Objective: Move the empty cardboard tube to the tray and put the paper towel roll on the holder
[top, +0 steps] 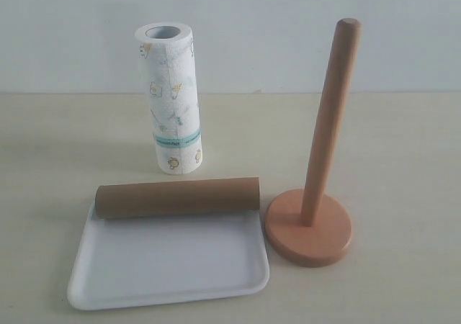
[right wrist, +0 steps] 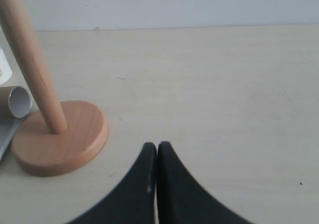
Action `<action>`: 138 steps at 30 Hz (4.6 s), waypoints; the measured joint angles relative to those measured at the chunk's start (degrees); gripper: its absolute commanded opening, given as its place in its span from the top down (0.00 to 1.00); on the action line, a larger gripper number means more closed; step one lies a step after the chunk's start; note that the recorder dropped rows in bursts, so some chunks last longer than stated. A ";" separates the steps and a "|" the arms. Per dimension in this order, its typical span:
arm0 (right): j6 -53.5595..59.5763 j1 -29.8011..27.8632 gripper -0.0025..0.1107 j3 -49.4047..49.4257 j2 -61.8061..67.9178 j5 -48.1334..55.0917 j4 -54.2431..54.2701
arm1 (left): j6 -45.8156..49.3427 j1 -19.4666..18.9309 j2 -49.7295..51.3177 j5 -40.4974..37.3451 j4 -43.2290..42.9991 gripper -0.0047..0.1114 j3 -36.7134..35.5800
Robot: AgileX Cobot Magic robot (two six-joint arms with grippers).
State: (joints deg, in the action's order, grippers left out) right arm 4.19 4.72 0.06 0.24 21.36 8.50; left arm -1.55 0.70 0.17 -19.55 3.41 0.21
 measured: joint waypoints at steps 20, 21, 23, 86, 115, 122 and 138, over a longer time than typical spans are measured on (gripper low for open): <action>0.10 0.00 0.98 0.00 0.00 0.00 0.00 | 0.00 0.00 0.00 0.00 0.00 0.92 0.00; 0.10 0.00 0.98 0.00 0.00 0.00 0.00 | 0.00 0.00 0.00 0.13 0.00 0.92 0.00; 0.10 0.00 0.98 0.00 0.00 0.00 0.00 | -0.34 0.00 0.00 0.92 0.66 0.92 0.00; 0.10 0.00 0.98 0.00 0.00 -1.10 0.00 | -16.38 0.36 94.32 78.71 -34.98 0.33 32.76; 0.10 0.00 0.98 0.00 0.00 -1.10 0.00 | -17.81 2.11 115.93 87.24 -47.57 0.08 47.53; 0.10 0.00 0.98 0.00 0.00 -1.10 0.00 | -17.81 3.83 118.40 86.45 -48.20 0.07 51.18; 0.10 0.00 0.98 0.00 0.00 -1.10 0.00 | -17.37 6.86 123.38 82.97 -48.21 0.07 60.37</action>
State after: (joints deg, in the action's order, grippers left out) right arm 4.29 4.72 0.06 0.24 20.27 8.50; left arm -18.91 7.57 123.54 63.43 -44.80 60.57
